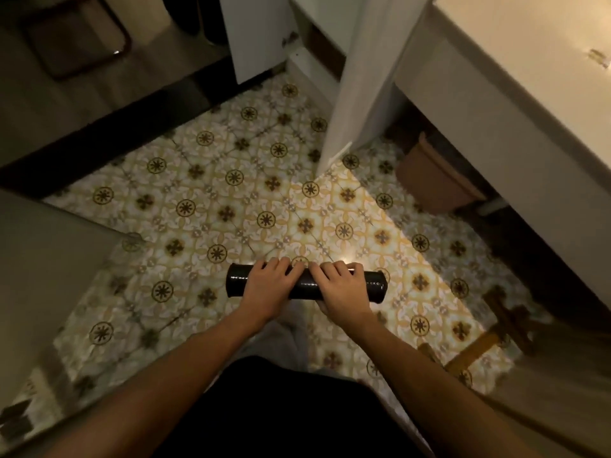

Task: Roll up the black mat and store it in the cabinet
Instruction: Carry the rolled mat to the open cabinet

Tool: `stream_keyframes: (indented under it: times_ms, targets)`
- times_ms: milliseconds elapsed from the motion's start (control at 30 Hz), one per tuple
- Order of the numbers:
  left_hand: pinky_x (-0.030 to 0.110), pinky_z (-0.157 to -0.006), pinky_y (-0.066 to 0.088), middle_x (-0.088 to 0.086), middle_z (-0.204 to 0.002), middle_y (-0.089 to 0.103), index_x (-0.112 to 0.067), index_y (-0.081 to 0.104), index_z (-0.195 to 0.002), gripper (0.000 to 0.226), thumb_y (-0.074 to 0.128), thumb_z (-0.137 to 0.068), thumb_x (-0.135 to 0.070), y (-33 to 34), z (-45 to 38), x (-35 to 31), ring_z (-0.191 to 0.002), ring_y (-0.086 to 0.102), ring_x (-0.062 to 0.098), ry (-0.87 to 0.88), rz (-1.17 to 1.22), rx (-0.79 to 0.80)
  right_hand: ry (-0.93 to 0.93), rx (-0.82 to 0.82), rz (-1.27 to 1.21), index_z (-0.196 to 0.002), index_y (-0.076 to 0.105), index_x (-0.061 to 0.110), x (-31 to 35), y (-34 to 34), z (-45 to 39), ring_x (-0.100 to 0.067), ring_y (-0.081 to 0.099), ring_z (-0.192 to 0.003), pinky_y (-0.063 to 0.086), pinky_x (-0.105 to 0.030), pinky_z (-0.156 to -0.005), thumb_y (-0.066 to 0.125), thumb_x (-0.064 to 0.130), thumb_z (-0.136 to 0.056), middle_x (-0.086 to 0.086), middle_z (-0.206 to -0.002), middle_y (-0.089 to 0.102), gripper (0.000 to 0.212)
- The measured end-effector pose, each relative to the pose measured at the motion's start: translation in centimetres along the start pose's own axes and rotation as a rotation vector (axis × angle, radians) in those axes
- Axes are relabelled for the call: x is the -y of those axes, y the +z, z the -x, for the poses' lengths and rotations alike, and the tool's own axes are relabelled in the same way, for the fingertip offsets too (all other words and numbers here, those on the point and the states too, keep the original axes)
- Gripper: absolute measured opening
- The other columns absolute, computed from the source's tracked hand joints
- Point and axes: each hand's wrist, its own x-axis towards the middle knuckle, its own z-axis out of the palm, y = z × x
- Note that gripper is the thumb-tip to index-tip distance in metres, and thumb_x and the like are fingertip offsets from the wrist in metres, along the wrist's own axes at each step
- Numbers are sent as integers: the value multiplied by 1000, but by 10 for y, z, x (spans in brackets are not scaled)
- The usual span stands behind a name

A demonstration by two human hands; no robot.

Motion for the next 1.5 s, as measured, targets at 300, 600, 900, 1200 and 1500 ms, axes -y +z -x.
stream_keyframes:
  times_ms: [300,600,900,1200,1500]
  targets:
    - [43,-72,51,8,-98,67,-18,59,-113,69,89,-52,-28,-78,-141,110,-84,65,29,-76,41,-24,-56,-38,-53,-123,57,19,-43,-69,-191,-30,59,-91,45,-46,-76,81,31,-68,-4,-101,66,61]
    - [42,-79,49,6,-110,64,-19,54,-126,74,84,-61,-38,-121,-291,247,-95,63,27,-74,-36,60,-119,53,-50,-123,58,18,-68,-100,-401,-32,62,-88,46,-46,-77,71,32,-70,-5,-100,66,57]
    - [39,-67,51,5,-100,65,-17,60,-112,77,86,-45,-47,-176,-451,358,-86,63,26,62,2,11,-58,112,-55,-110,65,21,-118,-153,-576,-27,67,-75,51,-39,-68,84,42,-52,-1,-91,69,64]
    - [48,-83,50,13,-114,61,-14,53,-128,70,82,-65,-24,-224,-606,421,-101,59,34,270,-108,94,166,215,-166,-126,53,19,-188,-179,-688,-29,64,-78,49,-35,-63,75,50,-64,-4,-117,59,72]
    - [39,-59,54,12,-88,70,-10,66,-104,60,91,-50,-21,-233,-784,509,-73,67,30,603,-223,130,505,93,-373,-117,57,18,-192,-160,-810,-23,66,-79,52,-35,-58,79,56,-59,0,-105,66,72]
